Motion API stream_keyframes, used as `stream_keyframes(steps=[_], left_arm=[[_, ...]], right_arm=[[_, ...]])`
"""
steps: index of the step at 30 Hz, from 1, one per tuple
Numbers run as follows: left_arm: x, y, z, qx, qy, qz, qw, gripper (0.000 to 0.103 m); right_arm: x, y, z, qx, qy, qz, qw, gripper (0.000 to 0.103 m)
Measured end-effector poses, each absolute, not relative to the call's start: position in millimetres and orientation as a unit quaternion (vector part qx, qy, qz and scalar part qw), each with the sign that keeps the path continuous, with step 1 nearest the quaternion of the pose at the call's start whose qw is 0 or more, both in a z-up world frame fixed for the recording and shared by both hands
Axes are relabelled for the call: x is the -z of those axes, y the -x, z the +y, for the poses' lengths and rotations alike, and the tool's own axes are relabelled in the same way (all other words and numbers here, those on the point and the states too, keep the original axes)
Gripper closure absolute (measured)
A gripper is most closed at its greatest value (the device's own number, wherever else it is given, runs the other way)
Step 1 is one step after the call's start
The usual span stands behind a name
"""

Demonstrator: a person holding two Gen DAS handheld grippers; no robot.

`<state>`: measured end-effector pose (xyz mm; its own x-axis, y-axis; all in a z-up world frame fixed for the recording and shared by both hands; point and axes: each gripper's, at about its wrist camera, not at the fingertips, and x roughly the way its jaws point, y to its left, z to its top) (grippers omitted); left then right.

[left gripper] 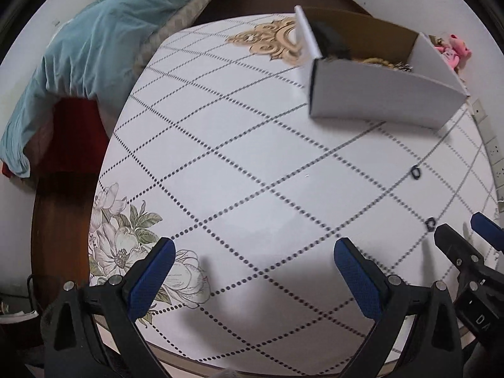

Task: Organize jewelry
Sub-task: 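Grasp a small black ring with the right gripper while the left gripper grasps the other black ring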

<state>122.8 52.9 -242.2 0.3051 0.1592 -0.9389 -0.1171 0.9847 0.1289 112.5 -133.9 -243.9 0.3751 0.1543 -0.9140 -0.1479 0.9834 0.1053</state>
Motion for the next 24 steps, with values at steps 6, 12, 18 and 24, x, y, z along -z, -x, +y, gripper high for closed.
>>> stream_keyframes(steps=[6,12,18,24], left_arm=[[248.5,-121.2,62.1,-0.091,-0.017,0.589,0.803,0.000],[252.0,-122.4,64.9,-0.091,-0.015,0.591,0.801,0.000],[240.7,-134.5,37.6,-0.063,-0.010,0.578,0.814,0.000],[241.2,-157.8,-7.8,-0.007,0.011,0.572,0.820,0.001]], right_arm=[[259.9,-114.6,-116.2,-0.105,0.009,0.556,0.825,0.054],[260.0,-113.5,-112.0,-0.109,0.028,0.536,0.837,0.090],[248.7,-118.6,-145.0,-0.085,-0.009,0.527,0.845,0.090],[249.6,-135.8,-194.1,-0.034,-0.036,0.530,0.847,0.090]])
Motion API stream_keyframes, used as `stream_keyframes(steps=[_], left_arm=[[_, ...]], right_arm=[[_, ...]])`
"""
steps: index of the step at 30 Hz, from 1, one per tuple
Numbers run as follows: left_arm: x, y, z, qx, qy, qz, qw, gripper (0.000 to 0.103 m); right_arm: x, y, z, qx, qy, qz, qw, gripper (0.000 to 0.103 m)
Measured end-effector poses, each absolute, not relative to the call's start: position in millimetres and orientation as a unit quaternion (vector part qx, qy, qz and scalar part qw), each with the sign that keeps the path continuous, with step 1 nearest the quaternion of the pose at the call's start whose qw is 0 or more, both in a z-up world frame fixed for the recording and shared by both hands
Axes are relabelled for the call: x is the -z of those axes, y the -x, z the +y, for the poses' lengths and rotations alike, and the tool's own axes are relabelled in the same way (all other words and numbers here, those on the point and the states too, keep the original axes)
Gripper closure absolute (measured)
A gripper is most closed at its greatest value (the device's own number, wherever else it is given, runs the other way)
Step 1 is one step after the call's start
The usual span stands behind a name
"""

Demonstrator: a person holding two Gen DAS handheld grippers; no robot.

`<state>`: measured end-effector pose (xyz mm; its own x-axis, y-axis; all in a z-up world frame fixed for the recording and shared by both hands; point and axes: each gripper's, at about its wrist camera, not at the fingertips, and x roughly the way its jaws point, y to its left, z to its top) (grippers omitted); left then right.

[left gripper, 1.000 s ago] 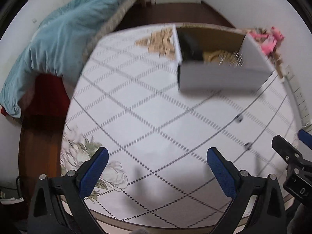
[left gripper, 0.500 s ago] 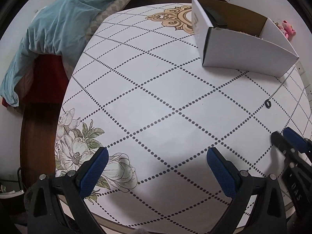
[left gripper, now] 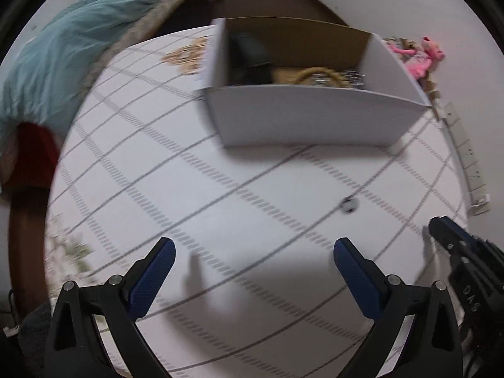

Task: Organize jewelry
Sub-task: 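Grasp a small black ring with the right gripper while the left gripper grasps the other black ring, then carry both black rings into the white box and open both grippers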

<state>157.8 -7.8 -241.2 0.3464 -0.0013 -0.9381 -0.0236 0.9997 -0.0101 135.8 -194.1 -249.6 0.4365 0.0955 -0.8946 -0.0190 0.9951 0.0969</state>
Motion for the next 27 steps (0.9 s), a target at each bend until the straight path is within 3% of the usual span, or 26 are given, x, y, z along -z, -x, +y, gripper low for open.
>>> stream_keyframes(steps=[4,18,27], left_arm=[[244.7,-168.7,-31.8,0.016,0.003,0.565,0.825,0.004],[253.3,-186.4,-65.3,0.051,-0.022,0.547,0.835,0.093],[237.6,-176.2,-57.4,0.061,-0.011,0.529,0.846,0.093]], right_arm=[[253.0,-143.3,-217.9,-0.015,-0.043,0.530,0.847,0.090],[255.6,-147.5,-242.9,0.004,-0.061,0.527,0.847,0.090],[239.6,-146.4,-242.1,-0.003,-0.067,0.514,0.855,0.090]])
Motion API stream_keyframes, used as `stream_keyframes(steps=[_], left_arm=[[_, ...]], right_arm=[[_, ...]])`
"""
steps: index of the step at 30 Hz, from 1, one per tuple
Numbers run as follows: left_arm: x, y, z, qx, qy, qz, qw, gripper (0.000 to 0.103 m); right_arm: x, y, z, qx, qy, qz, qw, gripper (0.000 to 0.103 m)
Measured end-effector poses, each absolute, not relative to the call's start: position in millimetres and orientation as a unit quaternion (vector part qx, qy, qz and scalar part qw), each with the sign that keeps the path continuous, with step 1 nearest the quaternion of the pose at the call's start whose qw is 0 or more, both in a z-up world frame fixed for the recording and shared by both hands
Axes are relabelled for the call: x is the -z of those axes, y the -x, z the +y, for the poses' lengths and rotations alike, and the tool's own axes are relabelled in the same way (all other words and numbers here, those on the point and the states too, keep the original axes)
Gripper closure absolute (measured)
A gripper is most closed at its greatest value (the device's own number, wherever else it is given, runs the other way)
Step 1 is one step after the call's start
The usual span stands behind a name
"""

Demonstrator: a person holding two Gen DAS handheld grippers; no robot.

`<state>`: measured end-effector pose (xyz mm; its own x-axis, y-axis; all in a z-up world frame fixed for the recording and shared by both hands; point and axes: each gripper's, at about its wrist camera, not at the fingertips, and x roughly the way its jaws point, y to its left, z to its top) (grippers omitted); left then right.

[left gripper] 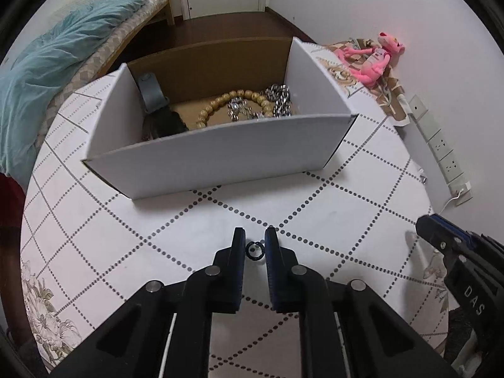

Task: Organize jewelry
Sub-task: 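Carry both black rings into the white box and open both grippers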

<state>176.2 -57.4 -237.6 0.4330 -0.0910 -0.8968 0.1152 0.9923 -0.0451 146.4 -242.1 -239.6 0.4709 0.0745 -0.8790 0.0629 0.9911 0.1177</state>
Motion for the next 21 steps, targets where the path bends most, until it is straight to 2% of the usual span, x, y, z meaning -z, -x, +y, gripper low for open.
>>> stream_keyframes(steps=[10,15,21], left_arm=[[176.8,-173.4,-24.5,0.077,0.032,0.492,0.867,0.093],[143.1,-201.7,-5.4,0.085,0.050,0.477,0.873,0.093],[138.9,-248.7,6.5,0.096,0.071,0.496,0.860,0.093]], right_arm=[[195.3,-155.8,-229.4,-0.043,-0.105,0.483,0.868,0.090],[171.1,-178.5,-214.3,-0.086,-0.129,0.472,0.868,0.090],[161.2,-228.9,-190.5,-0.140,-0.158,0.489,0.846,0.090]])
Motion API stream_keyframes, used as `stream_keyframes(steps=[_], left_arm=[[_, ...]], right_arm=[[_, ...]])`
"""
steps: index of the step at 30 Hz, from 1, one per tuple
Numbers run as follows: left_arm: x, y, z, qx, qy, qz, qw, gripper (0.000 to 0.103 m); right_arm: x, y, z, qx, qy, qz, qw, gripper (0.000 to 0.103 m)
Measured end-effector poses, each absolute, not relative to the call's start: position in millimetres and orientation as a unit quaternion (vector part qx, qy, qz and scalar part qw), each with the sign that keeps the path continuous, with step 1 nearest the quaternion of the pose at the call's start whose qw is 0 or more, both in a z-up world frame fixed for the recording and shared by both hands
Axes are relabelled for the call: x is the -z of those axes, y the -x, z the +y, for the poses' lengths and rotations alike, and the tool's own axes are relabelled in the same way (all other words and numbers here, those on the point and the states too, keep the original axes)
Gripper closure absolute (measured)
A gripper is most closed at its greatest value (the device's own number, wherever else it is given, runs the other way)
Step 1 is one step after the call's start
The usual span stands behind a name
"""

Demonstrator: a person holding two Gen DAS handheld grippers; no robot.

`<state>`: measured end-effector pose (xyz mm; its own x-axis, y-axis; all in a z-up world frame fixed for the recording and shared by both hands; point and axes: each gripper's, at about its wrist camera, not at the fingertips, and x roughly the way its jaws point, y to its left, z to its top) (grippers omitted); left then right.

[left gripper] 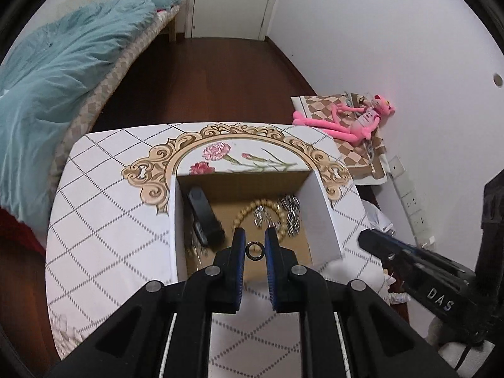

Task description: Organize jewelry

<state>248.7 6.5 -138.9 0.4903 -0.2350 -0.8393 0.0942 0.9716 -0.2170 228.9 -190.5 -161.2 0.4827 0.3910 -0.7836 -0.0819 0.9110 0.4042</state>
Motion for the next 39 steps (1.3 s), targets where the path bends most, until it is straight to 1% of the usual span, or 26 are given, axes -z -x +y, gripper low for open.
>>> stream_keyframes(steps=[6,10,12,13,14,15,16,17,20,22,24,25,27,28,29,30,31,33,34,35,36,39], left_arm=[[145.7,-282.8,10.5,0.105,0.093,0.521,0.842,0.093],[148.8,-297.4,15.2,0.094,0.103,0.536,0.832,0.092],[149.8,-302.7,19.1,0.084,0.105,0.541,0.830,0.090],[149.5,-304.4,20.8,0.076,0.102,0.542,0.831,0.087],[147.8,-305.3,22.4,0.067,0.096,0.539,0.834,0.075],[146.8,-306.2,23.6,0.064,0.095,0.536,0.836,0.053],[144.9,-306.3,26.2,0.060,0.094,0.532,0.840,0.044],[142.3,-304.9,28.6,0.056,0.094,0.525,0.844,0.037],[136.7,-301.9,33.8,0.043,0.087,0.520,0.849,0.037],[134.7,-298.8,36.6,0.035,0.082,0.515,0.853,0.035],[133.8,-295.7,38.2,0.027,0.076,0.512,0.855,0.019],[133.4,-292.6,39.3,0.020,0.074,0.509,0.857,0.017],[134.3,-284.6,41.5,0.008,0.067,0.505,0.861,0.017],[136.0,-279.9,42.4,0.000,0.063,0.505,0.861,0.016],[137.9,-276.1,43.0,-0.006,0.062,0.505,0.861,0.011],[139.9,-272.9,43.3,-0.008,0.061,0.505,0.861,0.001],[142.5,-268.4,43.4,-0.013,0.058,0.506,0.861,0.000],[147.1,-260.7,42.2,-0.021,0.051,0.505,0.861,0.000],[149.3,-255.9,42.2,-0.027,0.047,0.502,0.863,0.000],[151.1,-252.1,41.9,-0.031,0.043,0.500,0.864,0.000],[152.6,-249.5,41.3,-0.034,0.040,0.499,0.865,0.000],[157.4,-243.3,38.5,-0.046,0.028,0.498,0.866,0.000]], right_arm=[[176.0,-280.3,-168.6,-0.159,-0.146,0.536,0.816,0.090],[184.7,-303.2,-160.2,-0.165,-0.136,0.561,0.799,0.089],[187.1,-309.8,-158.2,-0.167,-0.138,0.571,0.792,0.089],[187.0,-312.0,-158.0,-0.166,-0.138,0.571,0.792,0.084],[186.2,-313.5,-158.3,-0.162,-0.135,0.570,0.795,0.072],[185.7,-313.7,-159.2,-0.163,-0.135,0.568,0.795,0.066],[184.9,-314.3,-159.9,-0.164,-0.139,0.568,0.795,0.057],[183.1,-314.4,-160.8,-0.162,-0.138,0.566,0.796,0.057],[175.9,-312.3,-163.3,-0.152,-0.129,0.556,0.807,0.057],[171.4,-309.6,-164.4,-0.144,-0.119,0.550,0.814,0.057],[167.5,-305.5,-166.5,-0.133,-0.110,0.545,0.821,0.057],[165.3,-301.3,-166.7,-0.123,-0.098,0.541,0.826,0.057],[164.0,-294.9,-167.2,-0.107,-0.078,0.537,0.833,0.049],[164.1,-291.1,-166.5,-0.099,-0.066,0.536,0.836,0.042],[164.7,-287.5,-166.3,-0.093,-0.057,0.535,0.838,0.038],[165.5,-284.0,-166.0,-0.087,-0.049,0.534,0.840,0.036],[167.0,-279.2,-164.4,-0.077,-0.033,0.533,0.842,0.036],[170.3,-271.7,-163.3,-0.065,-0.014,0.533,0.844,0.028],[171.8,-269.5,-162.4,-0.063,-0.008,0.533,0.844,0.014],[174.1,-265.4,-161.4,-0.058,0.000,0.533,0.844,0.004],[176.4,-262.9,-160.5,-0.055,0.006,0.534,0.844,0.002],[182.4,-254.6,-157.5,-0.041,0.025,0.534,0.844,0.002]])
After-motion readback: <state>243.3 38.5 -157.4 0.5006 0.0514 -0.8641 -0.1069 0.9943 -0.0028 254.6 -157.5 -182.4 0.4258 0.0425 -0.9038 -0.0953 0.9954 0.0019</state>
